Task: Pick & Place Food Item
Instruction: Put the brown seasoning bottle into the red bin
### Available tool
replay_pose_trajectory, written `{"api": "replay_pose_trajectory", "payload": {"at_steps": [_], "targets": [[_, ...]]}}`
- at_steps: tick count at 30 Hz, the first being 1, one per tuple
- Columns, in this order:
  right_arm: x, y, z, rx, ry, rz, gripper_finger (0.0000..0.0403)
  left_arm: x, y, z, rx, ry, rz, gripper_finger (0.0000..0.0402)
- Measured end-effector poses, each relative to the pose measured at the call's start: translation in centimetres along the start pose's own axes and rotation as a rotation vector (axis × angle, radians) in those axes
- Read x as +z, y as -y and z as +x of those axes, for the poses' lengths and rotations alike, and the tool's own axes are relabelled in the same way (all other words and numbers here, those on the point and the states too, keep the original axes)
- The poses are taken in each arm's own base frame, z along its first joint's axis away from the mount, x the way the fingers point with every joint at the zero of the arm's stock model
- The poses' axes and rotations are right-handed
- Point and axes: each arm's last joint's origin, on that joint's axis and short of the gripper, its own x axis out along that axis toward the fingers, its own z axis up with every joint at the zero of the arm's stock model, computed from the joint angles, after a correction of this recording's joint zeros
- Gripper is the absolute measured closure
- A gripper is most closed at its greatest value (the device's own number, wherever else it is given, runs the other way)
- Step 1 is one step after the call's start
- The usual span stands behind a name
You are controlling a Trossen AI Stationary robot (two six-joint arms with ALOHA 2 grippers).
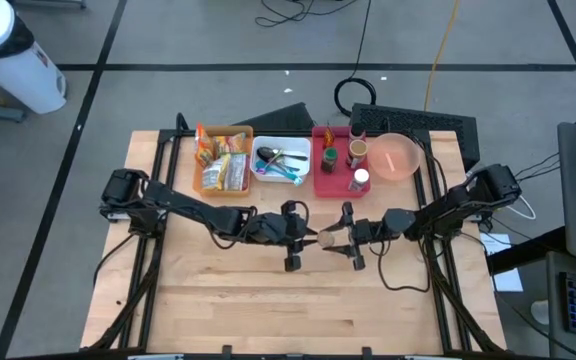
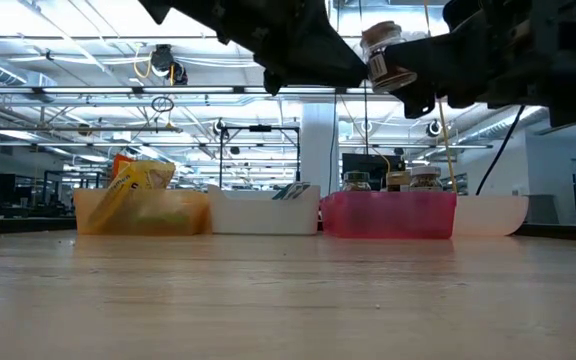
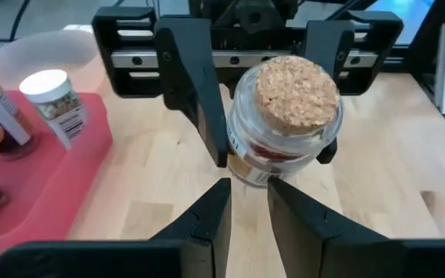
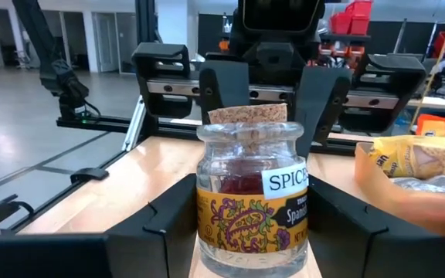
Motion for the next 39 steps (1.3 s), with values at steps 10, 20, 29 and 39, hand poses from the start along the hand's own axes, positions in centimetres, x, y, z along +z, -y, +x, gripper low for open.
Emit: {"api": "replay_pose_trajectory", "payload": {"at_steps": [10, 20, 29, 39], "targets": [[-0.1, 0.0, 0.0, 0.001, -0.014, -0.002, 0.0217, 0.0, 0.0, 0.1, -0.009, 0.015, 0.027, 0.0309], [-0.4, 0.2, 0.0, -0.011, -0.040, -0.002, 0.0217, 0.4, 0.1, -0.2, -0.045, 0.027, 0.036, 0.0309], [-0.7, 0.4, 0.0, -0.020, -0.069, 0.004, 0.0217, 0.8, 0.3, -0.6, -0.056, 0.045, 0.043, 0.0309], [-1.1, 0.5, -0.1, -0.027, -0.109, 0.003, 0.0216, 1.8, 0.3, -0.7, -0.061, 0.135, 0.048, 0.0309]]}}
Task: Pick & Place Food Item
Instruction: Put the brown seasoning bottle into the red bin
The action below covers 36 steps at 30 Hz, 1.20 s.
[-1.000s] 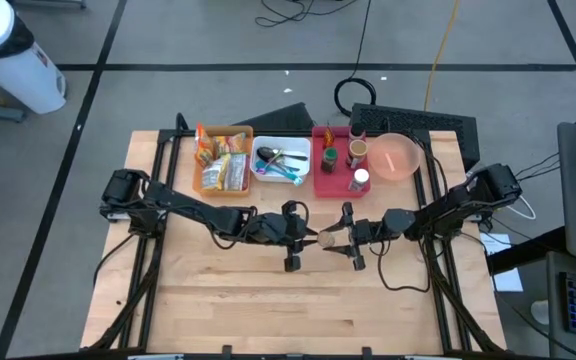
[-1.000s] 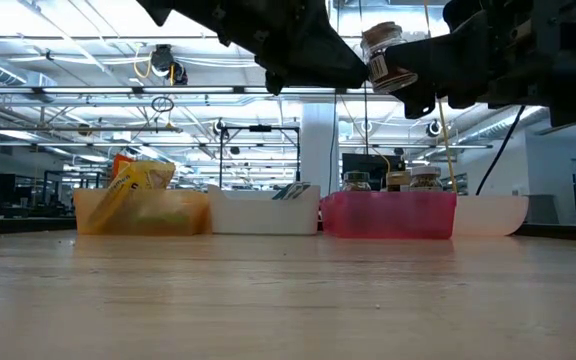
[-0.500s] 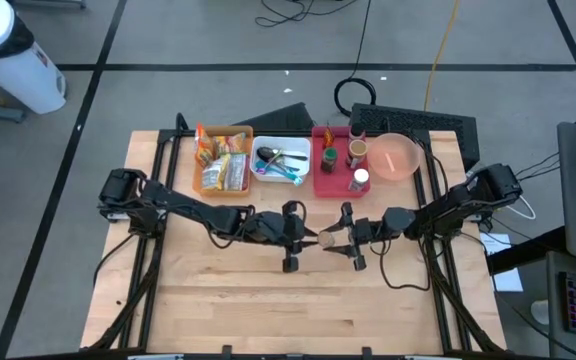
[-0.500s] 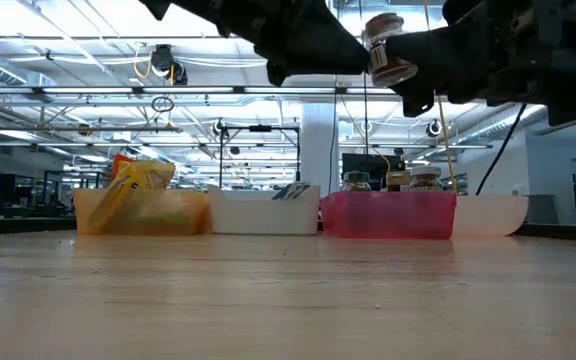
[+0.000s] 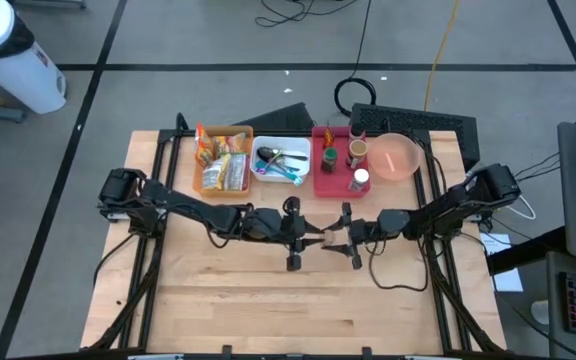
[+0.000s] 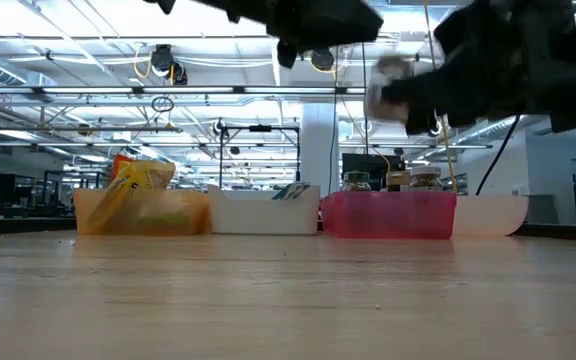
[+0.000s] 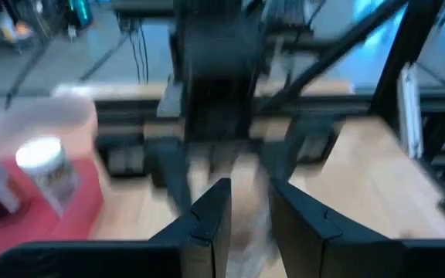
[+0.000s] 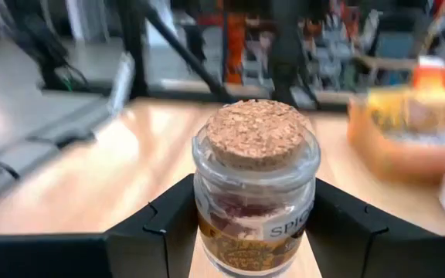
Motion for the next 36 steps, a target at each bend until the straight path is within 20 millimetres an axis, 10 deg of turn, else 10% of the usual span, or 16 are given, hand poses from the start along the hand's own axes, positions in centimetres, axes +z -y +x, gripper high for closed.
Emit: {"api": "replay_pose_trajectory", "payload": {"at_steps": [36], "targets": [[-0.3, 0.1, 0.0, -0.019, -0.030, 0.008, 0.0217, -2.5, -1.3, 0.9, 0.017, -0.172, -0.062, 0.0299]]}}
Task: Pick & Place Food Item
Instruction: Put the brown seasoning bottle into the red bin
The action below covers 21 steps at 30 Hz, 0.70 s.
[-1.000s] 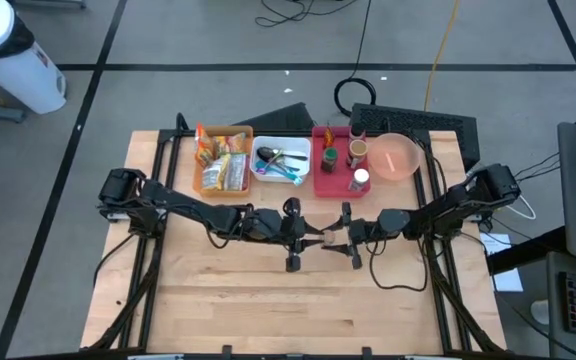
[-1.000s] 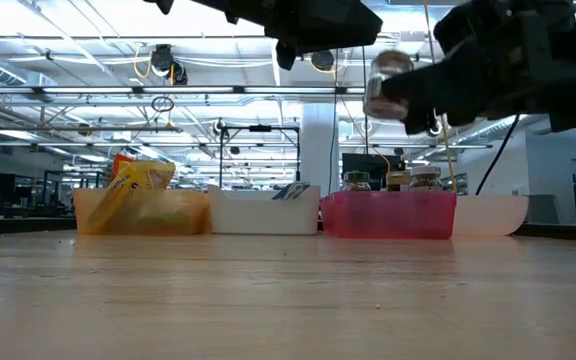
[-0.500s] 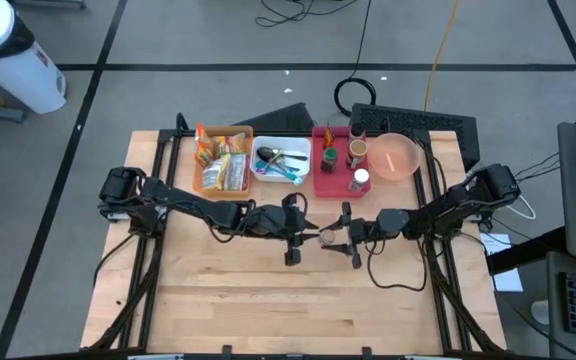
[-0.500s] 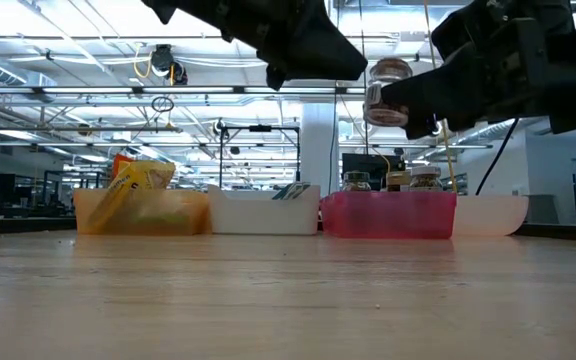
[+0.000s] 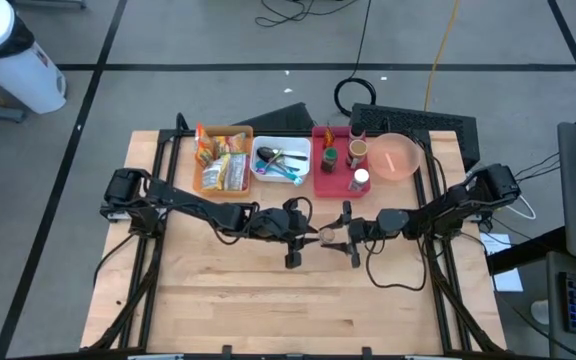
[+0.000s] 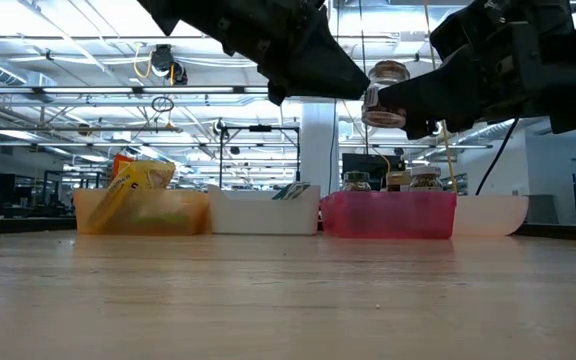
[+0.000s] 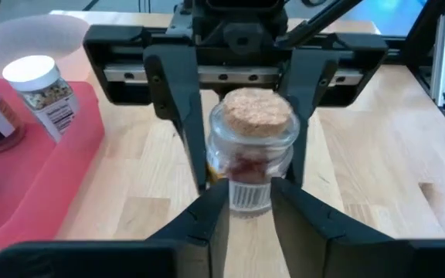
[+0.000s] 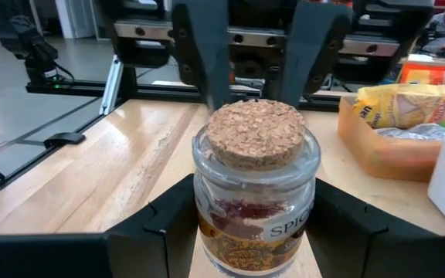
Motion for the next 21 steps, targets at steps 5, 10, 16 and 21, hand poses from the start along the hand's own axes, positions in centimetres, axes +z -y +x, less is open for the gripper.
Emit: {"api": "replay_pose_trajectory", "payload": {"at_steps": [5, 10, 16, 21], "targets": [[0.0, 0.0, 0.0, 0.000, 0.002, -0.003, 0.0217, 0.1, 0.2, 0.0, -0.007, 0.011, -0.002, 0.0245], [0.1, 0.0, 0.0, 0.000, 0.008, -0.003, 0.0217, -0.1, 0.2, 0.0, -0.011, -0.004, -0.003, 0.0176], [0.4, 0.0, 0.0, 0.001, 0.041, 0.000, 0.0217, -0.1, 0.2, 0.3, -0.008, 0.010, -0.034, 0.0117], [0.7, 0.0, 0.0, 0.002, 0.065, -0.003, 0.0217, -0.7, 0.0, 1.4, -0.008, 0.035, -0.045, 0.0093]]}}
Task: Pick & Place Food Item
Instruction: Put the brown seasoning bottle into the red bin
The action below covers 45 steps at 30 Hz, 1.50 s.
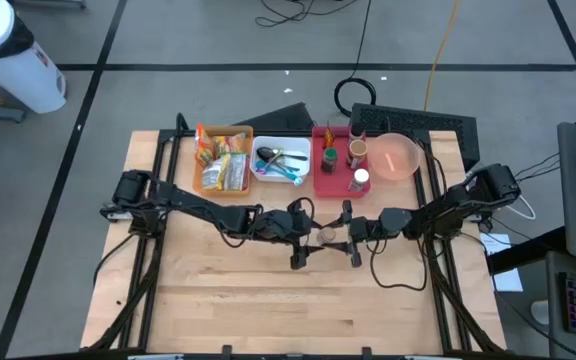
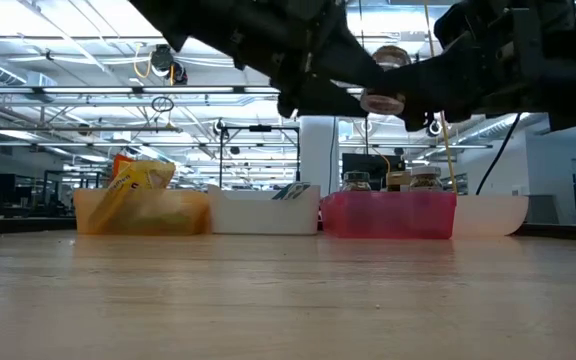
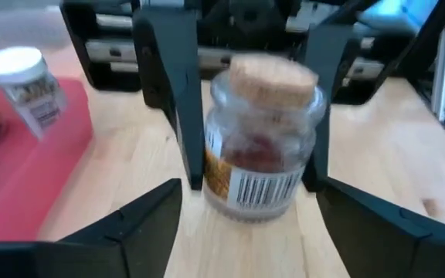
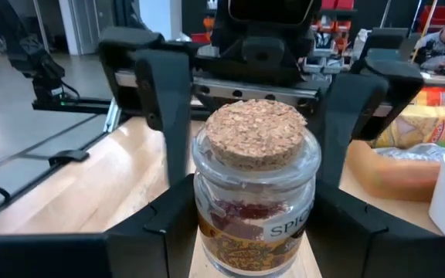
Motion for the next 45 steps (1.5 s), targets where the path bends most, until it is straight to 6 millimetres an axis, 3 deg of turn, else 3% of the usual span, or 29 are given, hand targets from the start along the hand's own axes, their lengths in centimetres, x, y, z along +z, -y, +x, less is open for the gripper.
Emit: {"api": "replay_pose_trajectory", "payload": {"at_steps": [11, 45], "targets": [[0.2, 0.0, 0.0, 0.007, 0.020, 0.009, 0.0217, -0.8, -0.2, 1.9, -0.002, 0.085, 0.024, 0.0093], [0.9, -0.1, -0.1, 0.053, 0.095, 0.049, 0.0216, 0.0, -0.1, 1.7, 0.017, 0.179, 0.097, 0.0182]]}}
